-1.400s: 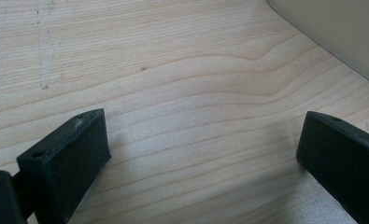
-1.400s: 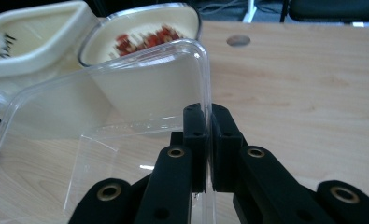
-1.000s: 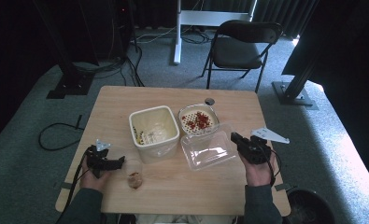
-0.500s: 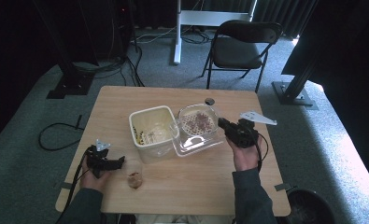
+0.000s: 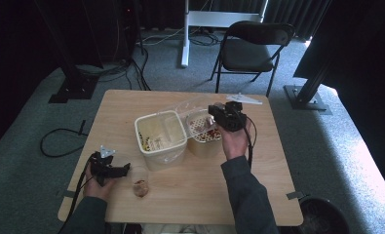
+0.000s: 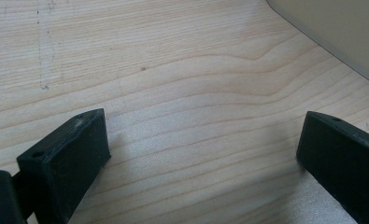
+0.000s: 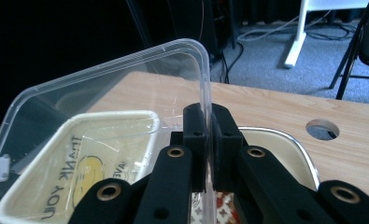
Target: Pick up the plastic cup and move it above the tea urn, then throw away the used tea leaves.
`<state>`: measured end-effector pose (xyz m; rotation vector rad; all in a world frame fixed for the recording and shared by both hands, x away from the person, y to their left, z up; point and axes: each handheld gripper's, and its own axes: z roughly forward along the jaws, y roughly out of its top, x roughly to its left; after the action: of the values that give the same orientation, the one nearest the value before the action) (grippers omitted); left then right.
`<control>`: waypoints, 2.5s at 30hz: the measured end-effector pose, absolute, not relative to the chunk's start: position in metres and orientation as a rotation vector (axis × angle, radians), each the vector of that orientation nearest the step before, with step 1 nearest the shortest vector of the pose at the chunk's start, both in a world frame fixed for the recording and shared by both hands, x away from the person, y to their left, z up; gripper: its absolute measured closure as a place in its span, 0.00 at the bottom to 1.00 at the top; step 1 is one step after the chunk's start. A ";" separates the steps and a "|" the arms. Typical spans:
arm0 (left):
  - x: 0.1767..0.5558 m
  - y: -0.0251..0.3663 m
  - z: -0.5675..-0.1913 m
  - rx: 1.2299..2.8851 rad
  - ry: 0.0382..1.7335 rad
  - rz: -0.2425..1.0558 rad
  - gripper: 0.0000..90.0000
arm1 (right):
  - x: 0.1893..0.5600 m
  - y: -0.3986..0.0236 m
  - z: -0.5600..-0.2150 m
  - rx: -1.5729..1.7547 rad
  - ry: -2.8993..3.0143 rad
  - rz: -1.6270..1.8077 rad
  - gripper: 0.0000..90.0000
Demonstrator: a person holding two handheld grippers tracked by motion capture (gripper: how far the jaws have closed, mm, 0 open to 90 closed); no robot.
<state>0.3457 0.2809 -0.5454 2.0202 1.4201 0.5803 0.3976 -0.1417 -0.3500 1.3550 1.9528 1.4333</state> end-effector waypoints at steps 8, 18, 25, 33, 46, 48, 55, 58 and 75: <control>0.346 0.281 -0.545 2.021 1.420 0.580 0.03 | 0.412 -0.117 -0.351 1.364 1.993 1.373 0.96; 0.346 0.281 -0.545 2.021 1.420 0.580 0.03 | 0.402 -0.116 -0.340 1.263 1.943 1.535 0.67; 0.346 0.281 -0.545 2.021 1.420 0.581 0.03 | 0.401 -0.124 -0.347 1.277 1.962 1.520 0.64; 0.345 0.281 -0.546 2.020 1.418 0.583 0.03 | 0.396 -0.129 -0.368 1.276 2.015 1.495 0.62; 0.343 0.281 -0.545 2.025 1.408 0.580 0.04 | 0.386 -0.139 -0.399 1.271 2.089 1.408 0.58; 0.342 0.281 -0.545 2.022 1.408 0.582 0.06 | 0.384 -0.141 -0.401 1.273 2.089 1.401 0.58; 0.331 0.286 -0.541 2.020 1.366 0.579 0.28 | 0.373 -0.149 -0.408 1.254 2.096 1.382 0.57; 0.328 0.284 -0.539 2.039 1.363 0.569 0.39 | 0.370 -0.151 -0.410 1.243 2.106 1.378 0.57; 0.281 0.285 -0.526 2.066 1.185 0.427 0.34 | 0.335 -0.156 -0.441 1.110 2.205 1.221 0.56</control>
<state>0.2811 0.2853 -0.5262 2.0656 1.1846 0.4266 0.3345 -0.1557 -0.4405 1.1101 2.2054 1.2208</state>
